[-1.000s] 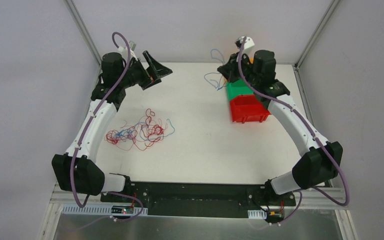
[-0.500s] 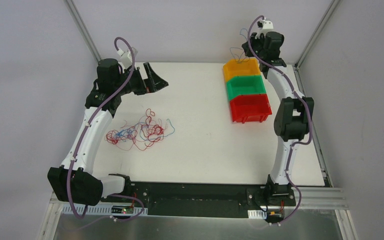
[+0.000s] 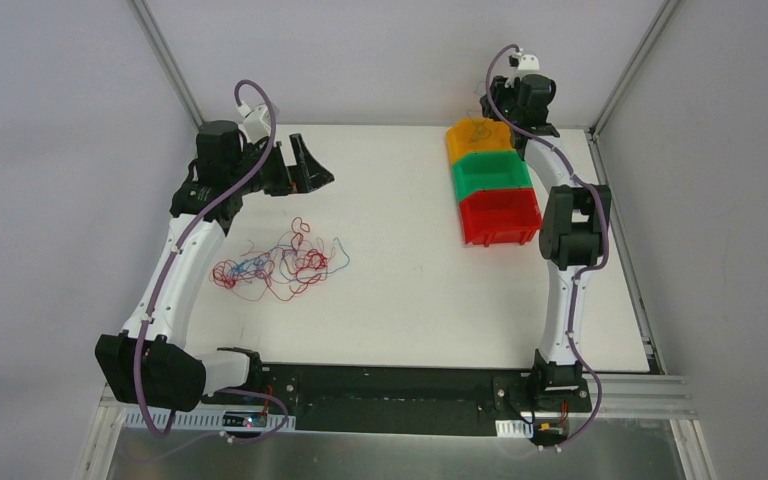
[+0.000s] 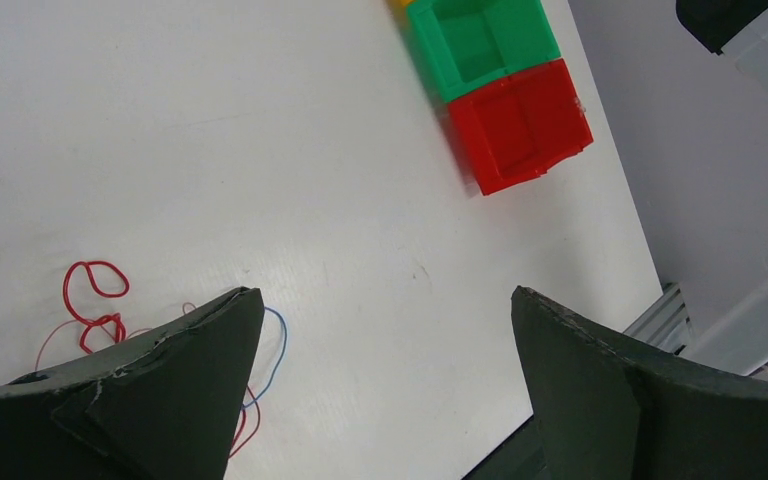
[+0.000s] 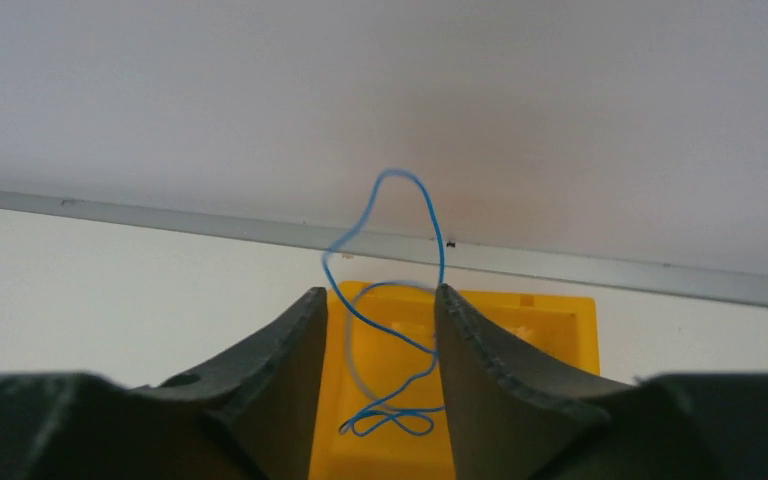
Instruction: Untangle the cables
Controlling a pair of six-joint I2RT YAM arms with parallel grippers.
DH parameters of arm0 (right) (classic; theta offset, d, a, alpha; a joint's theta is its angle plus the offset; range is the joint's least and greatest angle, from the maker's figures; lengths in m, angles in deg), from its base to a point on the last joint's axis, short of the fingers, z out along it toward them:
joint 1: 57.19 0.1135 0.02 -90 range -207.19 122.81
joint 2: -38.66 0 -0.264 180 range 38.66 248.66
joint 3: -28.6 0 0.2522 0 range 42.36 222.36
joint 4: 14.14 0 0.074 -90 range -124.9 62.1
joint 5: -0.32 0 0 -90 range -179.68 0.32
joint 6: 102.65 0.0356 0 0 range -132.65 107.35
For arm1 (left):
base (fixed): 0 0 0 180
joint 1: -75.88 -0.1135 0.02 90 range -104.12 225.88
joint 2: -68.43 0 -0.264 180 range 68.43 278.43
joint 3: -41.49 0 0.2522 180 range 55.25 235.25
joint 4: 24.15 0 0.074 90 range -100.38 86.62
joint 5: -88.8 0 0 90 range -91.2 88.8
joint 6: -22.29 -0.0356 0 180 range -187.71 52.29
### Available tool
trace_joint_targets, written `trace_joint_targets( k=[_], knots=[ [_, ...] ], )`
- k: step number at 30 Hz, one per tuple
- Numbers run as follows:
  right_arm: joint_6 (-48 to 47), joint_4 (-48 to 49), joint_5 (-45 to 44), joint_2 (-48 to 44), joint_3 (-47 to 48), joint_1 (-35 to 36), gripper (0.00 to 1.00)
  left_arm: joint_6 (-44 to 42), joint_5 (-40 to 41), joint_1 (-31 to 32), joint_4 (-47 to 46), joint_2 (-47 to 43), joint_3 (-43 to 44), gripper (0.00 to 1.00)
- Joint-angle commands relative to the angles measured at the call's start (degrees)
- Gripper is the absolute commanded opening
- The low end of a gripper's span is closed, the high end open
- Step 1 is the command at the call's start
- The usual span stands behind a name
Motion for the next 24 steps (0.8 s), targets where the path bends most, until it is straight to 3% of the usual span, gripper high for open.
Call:
trace_joint_targets(
  k=[1, 7, 14, 19, 24],
  knots=[
    [-1.48, 3.91, 0.58, -8.54, -4.53, -1.07, 0.51, -2.99, 1.35, -0.61, 0.37, -1.16, 0.18, 0.99],
    [-2.03, 0.21, 7.33, -19.73, -12.04, -1.22, 0.58, -8.53, 1.62, -1.16, 5.58, -0.47, 1.01, 0.99],
    [-2.71, -33.42, 24.67, -26.28, -8.85, 0.51, 0.68, -25.90, 7.13, -1.62, 23.64, 6.61, 3.59, 0.98],
    [-3.91, -48.84, 27.40, -27.89, -11.25, 6.27, 0.67, -30.88, 6.49, -2.85, 27.39, 12.28, 2.28, 0.86],
    [-2.57, -52.90, 28.06, -26.69, -14.07, 15.88, 0.65, -34.14, 5.10, -7.43, 34.02, 19.25, 4.99, 0.65]
  ],
)
